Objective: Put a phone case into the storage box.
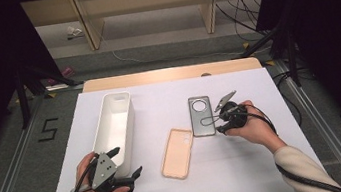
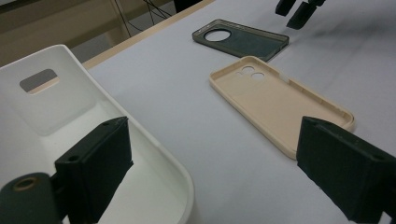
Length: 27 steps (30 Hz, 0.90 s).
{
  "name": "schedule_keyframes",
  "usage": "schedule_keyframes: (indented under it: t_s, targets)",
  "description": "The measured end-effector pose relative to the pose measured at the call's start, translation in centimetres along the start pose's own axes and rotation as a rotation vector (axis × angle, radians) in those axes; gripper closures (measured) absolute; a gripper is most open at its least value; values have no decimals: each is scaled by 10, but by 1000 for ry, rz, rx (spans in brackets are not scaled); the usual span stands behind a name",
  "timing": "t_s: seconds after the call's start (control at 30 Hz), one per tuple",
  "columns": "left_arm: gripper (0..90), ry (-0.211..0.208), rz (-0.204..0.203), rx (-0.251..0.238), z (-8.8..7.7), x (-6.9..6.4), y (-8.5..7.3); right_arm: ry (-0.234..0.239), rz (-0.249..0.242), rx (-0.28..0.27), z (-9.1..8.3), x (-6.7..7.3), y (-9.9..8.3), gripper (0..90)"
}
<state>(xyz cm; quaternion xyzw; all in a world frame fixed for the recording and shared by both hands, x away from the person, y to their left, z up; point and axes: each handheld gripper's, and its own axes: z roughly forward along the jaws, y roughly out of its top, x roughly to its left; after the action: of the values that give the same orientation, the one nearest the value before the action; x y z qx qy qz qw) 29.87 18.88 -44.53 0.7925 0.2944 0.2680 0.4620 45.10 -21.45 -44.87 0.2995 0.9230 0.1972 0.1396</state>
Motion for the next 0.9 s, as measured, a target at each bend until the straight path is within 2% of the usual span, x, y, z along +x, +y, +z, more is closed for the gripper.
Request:
schedule_keyframes:
  t_s: [0.13,0.17,0.2,0.23,0.3,0.43,0.47,0.5,0.6,0.63,0.77,0.87,0.9]
  targets:
    - [99,0,0,0,0,0,0,-40,-76,10,-1,1,1,376]
    - [99,0,0,0,0,0,0,-40,-76,10,-1,1,1,376]
    - [99,0,0,1,0,0,0,-54,-113,12,-3,2,3,352]
    - [99,0,2,1,0,0,0,-54,-113,12,-3,2,3,352]
    - [99,0,2,1,0,0,0,-56,-146,10,-5,5,6,315]
    - [99,-2,2,1,0,-1,1,-65,-216,40,-4,11,10,276]
    - [99,-1,5,1,0,-2,1,-74,-251,58,-2,14,12,275]
    - [99,-1,5,1,0,-2,1,-74,-251,58,-2,14,12,275]
    - [99,-2,5,3,0,-2,1,-77,-301,76,0,17,18,266]
    - [98,-2,5,3,0,-2,1,-77,-301,76,0,17,18,266]
    - [98,-1,4,0,0,-2,1,-83,-358,108,6,22,27,260]
    - [98,-2,6,0,0,-3,1,-76,-409,123,8,25,33,296]
    - [98,-2,6,0,0,-3,1,-76,-409,123,8,25,33,296]
